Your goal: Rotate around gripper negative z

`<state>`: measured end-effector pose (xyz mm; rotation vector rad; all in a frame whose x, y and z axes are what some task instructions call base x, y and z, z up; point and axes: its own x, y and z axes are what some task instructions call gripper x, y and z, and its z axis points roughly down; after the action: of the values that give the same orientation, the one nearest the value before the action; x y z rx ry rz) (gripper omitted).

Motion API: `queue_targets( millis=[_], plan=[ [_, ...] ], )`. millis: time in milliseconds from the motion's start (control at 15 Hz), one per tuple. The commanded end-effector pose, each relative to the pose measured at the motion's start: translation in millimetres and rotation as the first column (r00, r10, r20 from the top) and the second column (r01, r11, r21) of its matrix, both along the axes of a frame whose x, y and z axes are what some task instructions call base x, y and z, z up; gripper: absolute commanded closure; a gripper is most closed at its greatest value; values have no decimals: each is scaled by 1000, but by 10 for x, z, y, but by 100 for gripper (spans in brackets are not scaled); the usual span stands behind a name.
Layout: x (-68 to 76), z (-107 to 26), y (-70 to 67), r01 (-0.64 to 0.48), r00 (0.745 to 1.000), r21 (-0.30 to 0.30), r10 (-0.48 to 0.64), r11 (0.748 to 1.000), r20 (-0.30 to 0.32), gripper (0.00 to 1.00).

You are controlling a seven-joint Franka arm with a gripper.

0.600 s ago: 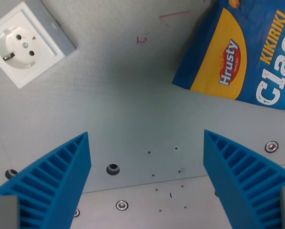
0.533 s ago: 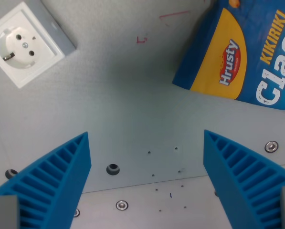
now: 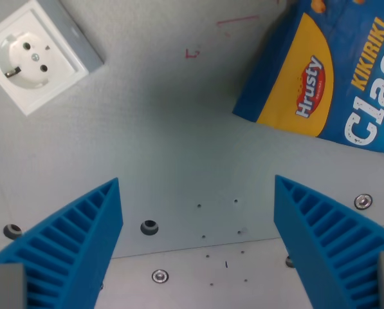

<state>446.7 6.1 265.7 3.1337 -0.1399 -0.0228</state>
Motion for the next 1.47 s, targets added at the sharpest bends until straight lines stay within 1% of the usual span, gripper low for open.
queue_targets(
  millis=[67, 733, 1067, 1467],
  plan=[
    [3, 22, -3, -101, 995, 1, 101, 995, 5, 0],
    [3, 22, -3, -232, 973, 2, 232, 973, 5, 0],
    [3, 22, -3, -297, 955, 3, 297, 955, 5, 0],
    [3, 22, -3, -372, 928, 4, 372, 928, 5, 0]
  ],
)
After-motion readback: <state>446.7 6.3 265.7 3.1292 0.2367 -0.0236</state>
